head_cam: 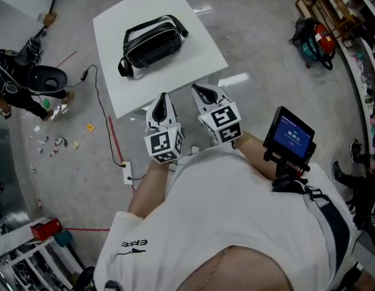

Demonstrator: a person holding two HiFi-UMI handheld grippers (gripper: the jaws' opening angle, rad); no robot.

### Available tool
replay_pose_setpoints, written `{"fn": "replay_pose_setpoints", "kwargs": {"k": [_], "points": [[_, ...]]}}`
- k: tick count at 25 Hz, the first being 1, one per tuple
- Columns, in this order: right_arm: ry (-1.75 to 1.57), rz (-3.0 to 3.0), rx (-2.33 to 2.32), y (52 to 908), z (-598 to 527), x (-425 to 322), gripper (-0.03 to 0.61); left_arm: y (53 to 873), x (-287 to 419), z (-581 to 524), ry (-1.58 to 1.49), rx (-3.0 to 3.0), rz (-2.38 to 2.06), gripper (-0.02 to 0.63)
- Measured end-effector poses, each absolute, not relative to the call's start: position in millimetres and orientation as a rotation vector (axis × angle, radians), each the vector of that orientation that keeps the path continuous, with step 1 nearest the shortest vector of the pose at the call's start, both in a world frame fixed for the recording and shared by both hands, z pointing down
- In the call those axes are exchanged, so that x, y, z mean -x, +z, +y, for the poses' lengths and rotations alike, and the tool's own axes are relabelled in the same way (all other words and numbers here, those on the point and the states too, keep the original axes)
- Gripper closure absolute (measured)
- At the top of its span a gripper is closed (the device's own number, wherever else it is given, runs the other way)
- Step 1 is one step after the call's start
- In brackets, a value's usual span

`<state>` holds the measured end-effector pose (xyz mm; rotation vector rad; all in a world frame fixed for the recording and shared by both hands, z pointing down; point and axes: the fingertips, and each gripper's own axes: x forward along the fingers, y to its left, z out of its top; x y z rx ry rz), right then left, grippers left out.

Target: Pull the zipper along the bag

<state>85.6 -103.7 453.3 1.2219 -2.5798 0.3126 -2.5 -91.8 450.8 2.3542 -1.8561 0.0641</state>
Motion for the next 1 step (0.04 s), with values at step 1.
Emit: {"fn": "replay_pose_setpoints", "kwargs": {"k": [1], "points": [[0.308,-2.58,-1.22,452.5,-103.4,-84.9,0.574,450.5,2.7,-91.5,0.064,-2.353,-1.857,0.609]]}}
